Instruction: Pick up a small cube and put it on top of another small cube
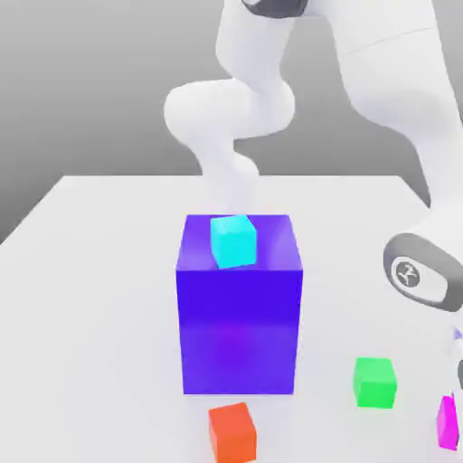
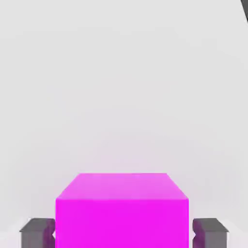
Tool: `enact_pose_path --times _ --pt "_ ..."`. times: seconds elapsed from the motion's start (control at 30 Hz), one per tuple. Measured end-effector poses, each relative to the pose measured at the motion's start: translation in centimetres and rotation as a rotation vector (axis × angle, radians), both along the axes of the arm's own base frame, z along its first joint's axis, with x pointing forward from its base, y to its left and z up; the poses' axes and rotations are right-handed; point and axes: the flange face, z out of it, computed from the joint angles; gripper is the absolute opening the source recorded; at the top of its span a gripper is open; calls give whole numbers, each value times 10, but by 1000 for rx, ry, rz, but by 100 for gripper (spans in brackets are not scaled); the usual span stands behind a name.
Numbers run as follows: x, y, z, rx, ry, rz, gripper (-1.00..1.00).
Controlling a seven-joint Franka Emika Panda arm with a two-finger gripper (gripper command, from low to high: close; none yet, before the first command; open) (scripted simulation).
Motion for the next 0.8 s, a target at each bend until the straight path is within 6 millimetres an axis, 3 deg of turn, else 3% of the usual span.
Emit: enact_pose_path --times 0.1,0.27,0.57,0.63,0.77,0.8 --pt "0 0 2 0 1 1 -100" --pt "-4 -5 62 0 1 -28 -100" --pt "-62 -83 110 0 1 -474 -100" --pt "-71 -92 102 0 0 -530 -100" --pt "-74 -94 59 0 0 -546 -100" --pt "-74 -94 52 0 0 -546 100"
